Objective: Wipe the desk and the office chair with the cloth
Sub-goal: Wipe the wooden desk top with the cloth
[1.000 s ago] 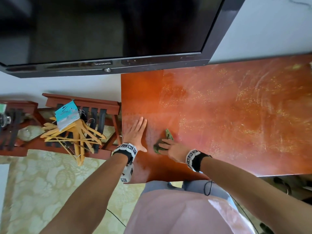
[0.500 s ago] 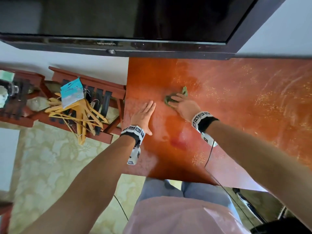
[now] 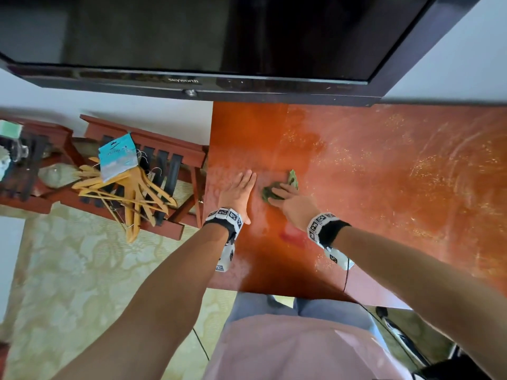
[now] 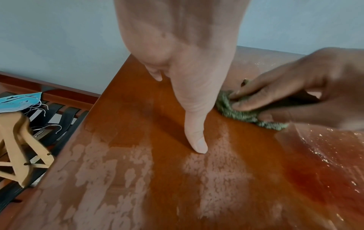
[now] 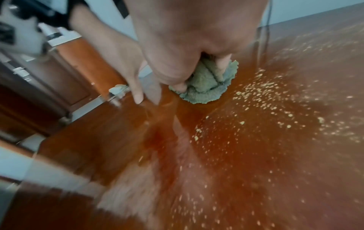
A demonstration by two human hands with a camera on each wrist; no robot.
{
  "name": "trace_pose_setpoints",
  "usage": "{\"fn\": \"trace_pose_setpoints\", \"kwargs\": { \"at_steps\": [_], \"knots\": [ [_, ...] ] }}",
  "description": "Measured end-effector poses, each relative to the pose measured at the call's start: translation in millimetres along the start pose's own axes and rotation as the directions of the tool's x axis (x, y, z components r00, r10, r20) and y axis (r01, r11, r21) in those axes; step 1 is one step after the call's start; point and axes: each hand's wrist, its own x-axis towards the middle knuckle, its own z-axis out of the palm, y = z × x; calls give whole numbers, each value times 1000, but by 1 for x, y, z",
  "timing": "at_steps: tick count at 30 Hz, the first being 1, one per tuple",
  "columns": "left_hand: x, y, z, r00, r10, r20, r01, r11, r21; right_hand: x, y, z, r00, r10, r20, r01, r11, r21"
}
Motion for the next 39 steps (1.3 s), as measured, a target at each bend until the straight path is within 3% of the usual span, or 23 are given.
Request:
{"fn": "trace_pose_setpoints", "kwargs": {
  "at_steps": [5, 8, 11, 15, 20, 25, 31, 35, 39],
  "knots": [
    [2, -3, 2, 1000, 13, -12, -13, 1000, 10, -1, 1, 1, 984, -177, 8, 177, 984, -33],
    [4, -7, 3, 999, 31, -17, -31, 1000, 0, 24, 27, -14, 973, -224, -64, 220, 974, -57],
    [5, -7, 6, 999, 38, -34, -37, 999, 38, 59, 56, -48, 984, -36, -176, 23, 997, -73],
    [8, -6, 9, 999, 30, -44, -27, 998, 51, 109, 88, -104, 936, 182, -301, -189, 982, 7],
    [9, -5, 12, 1000, 19, -21, -17, 998, 64, 151, 102, -129, 870, 395, -294, -392, 917, 73],
    [6, 0, 6, 1000, -6, -1, 6, 993, 118, 129, 67, -93, 884, 370, -288, -368, 928, 61],
    [2, 9, 1, 999, -31, 25, 27, 989, 148, 82, 31, -40, 937, 239, -253, -256, 966, -33],
    [4, 13, -1, 999, -43, 26, 37, 983, 182, 87, 45, -62, 939, 232, -255, -254, 966, -55],
    [8, 14, 3, 999, -35, 12, 32, 977, 209, 116, 81, -102, 871, 389, -301, -386, 920, 74]
  ]
}}
